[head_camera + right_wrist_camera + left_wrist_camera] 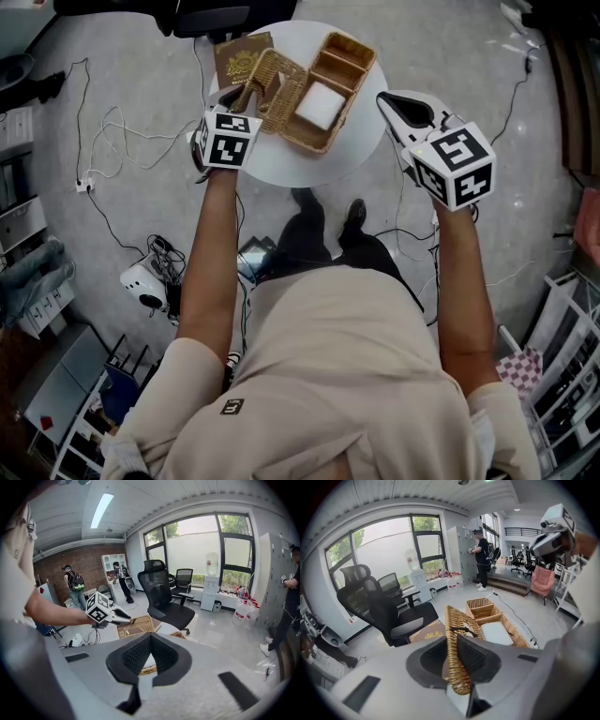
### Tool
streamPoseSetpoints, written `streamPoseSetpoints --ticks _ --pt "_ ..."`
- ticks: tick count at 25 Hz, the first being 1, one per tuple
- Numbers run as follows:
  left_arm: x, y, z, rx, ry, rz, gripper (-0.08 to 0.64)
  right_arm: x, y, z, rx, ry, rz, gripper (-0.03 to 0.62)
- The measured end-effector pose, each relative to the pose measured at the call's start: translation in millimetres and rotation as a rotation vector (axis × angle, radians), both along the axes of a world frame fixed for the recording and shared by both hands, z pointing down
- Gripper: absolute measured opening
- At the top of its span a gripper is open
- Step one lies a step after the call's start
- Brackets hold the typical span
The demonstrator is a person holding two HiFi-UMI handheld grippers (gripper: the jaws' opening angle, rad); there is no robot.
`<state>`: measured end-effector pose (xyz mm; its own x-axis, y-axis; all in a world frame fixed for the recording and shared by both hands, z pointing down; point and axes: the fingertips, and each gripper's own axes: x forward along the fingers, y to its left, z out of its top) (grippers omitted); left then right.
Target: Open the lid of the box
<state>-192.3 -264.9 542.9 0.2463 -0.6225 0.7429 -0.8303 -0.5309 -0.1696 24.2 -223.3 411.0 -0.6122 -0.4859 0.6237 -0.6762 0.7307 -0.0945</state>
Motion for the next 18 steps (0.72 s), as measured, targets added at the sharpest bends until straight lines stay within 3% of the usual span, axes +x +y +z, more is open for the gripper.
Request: streamPoseSetpoints --ticks 18 --pt "-35.4 -6.7 29.5 0.011 -0.178 0.039 0.061 -1.7 24.8 -19.9 0.02 0.032 0.014 -0.008"
